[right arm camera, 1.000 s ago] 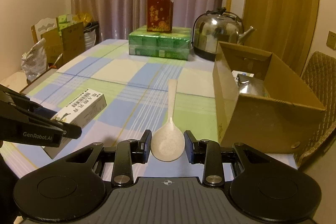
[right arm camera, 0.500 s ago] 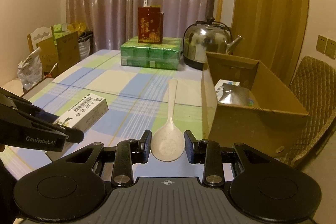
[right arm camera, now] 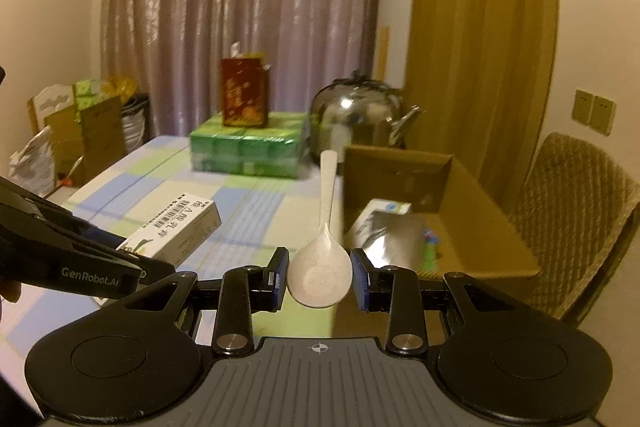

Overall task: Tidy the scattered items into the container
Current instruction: 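Carry the cream box with the left tool while the right tool carries the spoon over the box, then open the left tool dropping the cream box while the right tool releases the spoon inside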

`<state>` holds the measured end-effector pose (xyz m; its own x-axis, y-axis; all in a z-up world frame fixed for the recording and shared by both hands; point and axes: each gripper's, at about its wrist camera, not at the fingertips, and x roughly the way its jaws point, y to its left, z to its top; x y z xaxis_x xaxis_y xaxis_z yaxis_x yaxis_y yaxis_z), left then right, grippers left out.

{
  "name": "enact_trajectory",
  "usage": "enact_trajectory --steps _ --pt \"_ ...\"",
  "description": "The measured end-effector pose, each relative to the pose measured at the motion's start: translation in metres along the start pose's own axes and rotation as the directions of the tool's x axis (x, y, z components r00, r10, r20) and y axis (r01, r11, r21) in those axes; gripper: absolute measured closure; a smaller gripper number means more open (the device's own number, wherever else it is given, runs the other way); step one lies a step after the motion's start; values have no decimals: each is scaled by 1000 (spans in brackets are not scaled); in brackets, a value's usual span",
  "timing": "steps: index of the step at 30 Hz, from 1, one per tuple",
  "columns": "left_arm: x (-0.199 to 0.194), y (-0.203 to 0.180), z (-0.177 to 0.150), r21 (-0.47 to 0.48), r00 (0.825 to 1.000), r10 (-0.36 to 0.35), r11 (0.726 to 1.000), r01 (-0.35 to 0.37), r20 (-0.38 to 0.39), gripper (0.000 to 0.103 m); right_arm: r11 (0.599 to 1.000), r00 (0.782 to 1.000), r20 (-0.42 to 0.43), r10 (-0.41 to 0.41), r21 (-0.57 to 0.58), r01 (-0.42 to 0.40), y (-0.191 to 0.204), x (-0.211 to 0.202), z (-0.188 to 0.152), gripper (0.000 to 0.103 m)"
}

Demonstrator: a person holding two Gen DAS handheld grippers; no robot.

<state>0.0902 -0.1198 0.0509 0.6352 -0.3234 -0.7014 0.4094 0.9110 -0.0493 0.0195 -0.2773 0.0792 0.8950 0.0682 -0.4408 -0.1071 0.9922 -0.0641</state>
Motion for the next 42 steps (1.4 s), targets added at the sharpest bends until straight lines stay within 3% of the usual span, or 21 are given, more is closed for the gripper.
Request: enact_trajectory --steps 11,17,24,34,36,37,42 --pt "41 -49 80 -12 989 -139 990 140 40 70 995 995 18 -101 -17 101 -75 34 30 73" --pt "76 -73 113 -7 986 -164 986 164 33 70 991 991 -2 -136 -16 136 -110 60 36 73" --pt "119 -90 130 6 986 -166 986 166 6 70 990 990 -38 -138 0 139 -136 86 34 73" --pt "149 -109 143 35 987 -163 986 163 -5 70 990 988 -65 -138 5 139 -146 110 27 73" --pt "154 -112 144 54 987 -160 986 161 -10 63 990 988 -72 -139 5 139 -146 113 25 73" --pt "154 -113 145 54 987 -161 985 161 -5 49 990 987 -75 -140 4 140 -147 115 24 73" --pt "150 -111 143 79 989 -150 986 149 10 48 990 986 -89 -140 3 141 -149 116 20 73"
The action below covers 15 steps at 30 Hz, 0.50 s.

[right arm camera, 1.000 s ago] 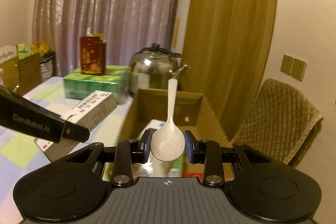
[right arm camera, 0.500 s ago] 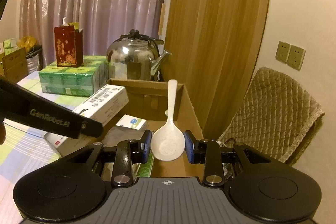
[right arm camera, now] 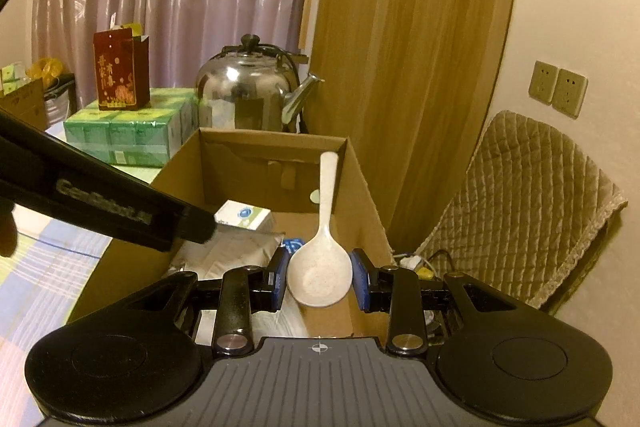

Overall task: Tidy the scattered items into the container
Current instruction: 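Open the left tool dropping the cream box while the right tool releases the spoon inside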

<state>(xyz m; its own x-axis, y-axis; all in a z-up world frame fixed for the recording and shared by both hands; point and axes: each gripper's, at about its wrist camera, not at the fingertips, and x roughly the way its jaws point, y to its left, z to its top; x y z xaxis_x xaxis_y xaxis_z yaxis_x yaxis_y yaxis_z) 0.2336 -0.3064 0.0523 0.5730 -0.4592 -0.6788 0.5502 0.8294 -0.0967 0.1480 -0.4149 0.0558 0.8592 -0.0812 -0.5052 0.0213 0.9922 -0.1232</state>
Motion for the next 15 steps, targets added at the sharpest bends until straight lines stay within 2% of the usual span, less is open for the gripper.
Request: enact_trajectory --steps 11,15 --pt "-18 22 -8 -46 999 29 999 -29 13 47 1000 1000 -6 4 -5 -4 -1 2 1 73" --pt "-20 24 -10 -47 999 31 998 -30 11 47 1000 999 -25 30 -9 -30 3 9 3 72"
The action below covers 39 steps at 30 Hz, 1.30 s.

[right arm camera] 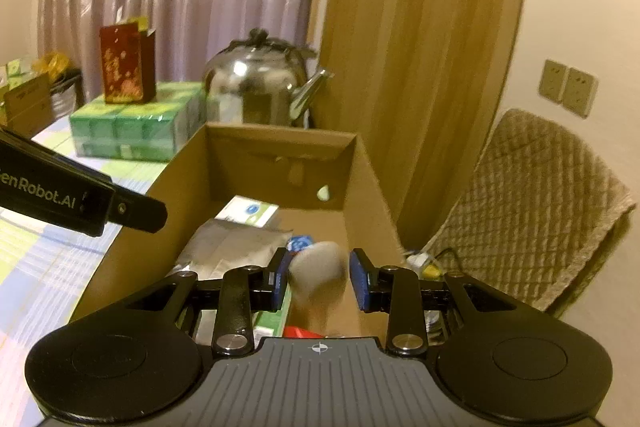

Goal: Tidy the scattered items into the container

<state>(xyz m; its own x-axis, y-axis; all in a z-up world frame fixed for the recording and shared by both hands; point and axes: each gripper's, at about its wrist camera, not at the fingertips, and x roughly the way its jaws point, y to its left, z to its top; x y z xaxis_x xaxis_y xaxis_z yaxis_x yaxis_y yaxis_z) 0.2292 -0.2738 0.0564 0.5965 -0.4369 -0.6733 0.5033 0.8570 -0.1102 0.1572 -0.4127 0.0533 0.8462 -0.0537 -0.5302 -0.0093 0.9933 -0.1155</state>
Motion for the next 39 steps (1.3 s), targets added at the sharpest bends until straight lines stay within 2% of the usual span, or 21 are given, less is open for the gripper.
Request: enact_trajectory --steps 1,2,4,15,21,23,26,29,32,39 --pt "0 0 -1 -2 1000 0 1000 0 -2 47 1000 1000 -11 7 9 -7 0 2 0 67" --pt "0 1 -2 -3 1000 -1 1000 1 -3 47 1000 1000 -16 7 17 -6 0 3 -1 52" --pt "-1 2 -3 -3 1000 -2 1000 2 -4 46 1000 1000 -7 7 26 -7 0 0 -3 43" --pt "-13 7 -20 -21 1000 -1 1000 1 -12 41 999 1000 6 7 42 -7 6 -37 -17 38" --pt "-30 7 -29 -32 1000 8 999 -8 -11 33 998 1000 15 1 63 -1 10 -59 -21 23" --pt "-38 7 -32 -35 1000 17 999 -18 -5 25 997 1000 16 -1 76 0 9 -67 -22 17" --pt "-49 5 -35 -37 1000 28 999 -28 0 21 996 1000 21 0 92 -2 8 -81 -25 7" --pt "-60 2 -40 -35 999 34 999 -33 6 12 995 1000 21 8 95 -10 9 -93 -25 2" --pt "-71 -2 -45 -41 999 36 999 -36 15 4 994 1000 14 28 101 -29 11 -106 -25 2" --pt "-94 -12 -62 -62 998 56 997 -54 26 1 989 999 -16 51 142 -48 10 -129 -29 2"
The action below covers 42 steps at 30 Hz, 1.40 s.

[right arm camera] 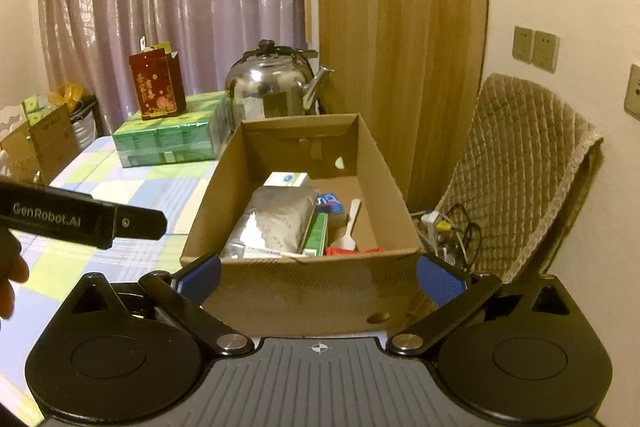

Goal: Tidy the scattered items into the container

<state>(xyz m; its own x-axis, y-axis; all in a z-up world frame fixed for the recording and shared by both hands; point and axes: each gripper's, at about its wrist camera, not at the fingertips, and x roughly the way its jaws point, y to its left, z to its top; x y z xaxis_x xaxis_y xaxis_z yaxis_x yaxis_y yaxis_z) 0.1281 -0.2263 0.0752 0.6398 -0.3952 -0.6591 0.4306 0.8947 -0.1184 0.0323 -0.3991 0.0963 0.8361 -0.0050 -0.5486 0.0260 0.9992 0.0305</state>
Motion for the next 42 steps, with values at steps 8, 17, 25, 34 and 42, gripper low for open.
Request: enact_trajectory --steps 8,17,25,34,42 --pt "-28 -5 -23 -45 999 32 999 -30 35 1 1000 1000 -10 -11 6 11 -3 -27 -4 2" --pt "-50 -16 -43 -64 998 70 996 -69 1 1 999 1000 -24 -20 28 20 -8 -50 -11 2" --pt "-69 -18 -54 -103 996 85 991 -86 -17 1 998 998 -49 -25 55 28 -10 -64 -17 2" --pt "-75 -19 -63 -125 995 97 987 -99 -25 1 999 998 -64 -25 29 27 -2 -69 -13 2" --pt "-72 -22 -69 -117 995 96 988 -100 -41 1 999 997 -74 -29 10 30 2 -69 -13 2"
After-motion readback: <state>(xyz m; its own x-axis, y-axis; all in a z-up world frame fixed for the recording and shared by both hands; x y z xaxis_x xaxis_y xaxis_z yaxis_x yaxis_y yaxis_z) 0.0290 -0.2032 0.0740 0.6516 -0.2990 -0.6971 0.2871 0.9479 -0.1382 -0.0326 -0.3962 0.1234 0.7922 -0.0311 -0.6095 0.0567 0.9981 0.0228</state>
